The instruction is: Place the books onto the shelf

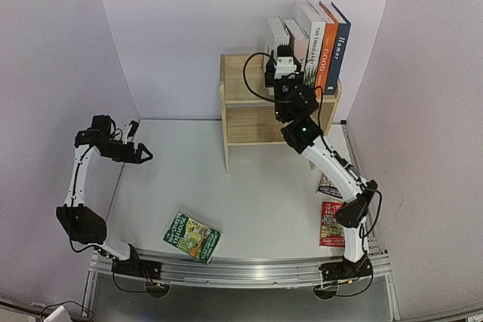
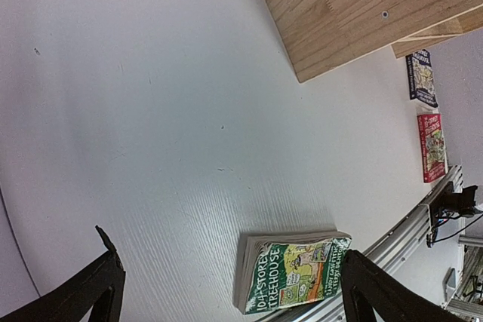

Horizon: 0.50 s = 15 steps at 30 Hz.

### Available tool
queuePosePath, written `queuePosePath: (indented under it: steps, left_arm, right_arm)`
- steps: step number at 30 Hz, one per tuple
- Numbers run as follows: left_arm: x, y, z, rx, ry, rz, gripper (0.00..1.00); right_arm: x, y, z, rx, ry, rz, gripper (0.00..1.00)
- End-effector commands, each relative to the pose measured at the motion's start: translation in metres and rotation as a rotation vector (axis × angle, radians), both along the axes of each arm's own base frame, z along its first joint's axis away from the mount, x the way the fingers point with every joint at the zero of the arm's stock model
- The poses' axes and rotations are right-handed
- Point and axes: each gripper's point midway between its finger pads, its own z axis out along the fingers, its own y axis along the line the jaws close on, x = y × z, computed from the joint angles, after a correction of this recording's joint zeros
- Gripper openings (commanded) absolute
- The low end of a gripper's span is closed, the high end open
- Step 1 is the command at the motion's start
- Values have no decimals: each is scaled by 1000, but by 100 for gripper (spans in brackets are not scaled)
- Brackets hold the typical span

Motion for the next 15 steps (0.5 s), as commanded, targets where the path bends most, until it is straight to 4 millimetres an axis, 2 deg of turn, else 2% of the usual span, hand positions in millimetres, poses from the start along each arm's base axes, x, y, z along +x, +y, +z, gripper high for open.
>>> queuePosePath:
  steps: [1,8,15]
  left_arm:
    - [0,-3,-1,3,-4,-19,99]
    - [0,-3,-2,3,-2,-24,100]
    - [1,-4,-3,4,0,-25,100]
  right_arm:
    - [-31,-21,36,45,-94,-55,48]
    - [-37,-27,37,63,-98,-64,47]
    - [-37,-29,32,70,-84,-59,40]
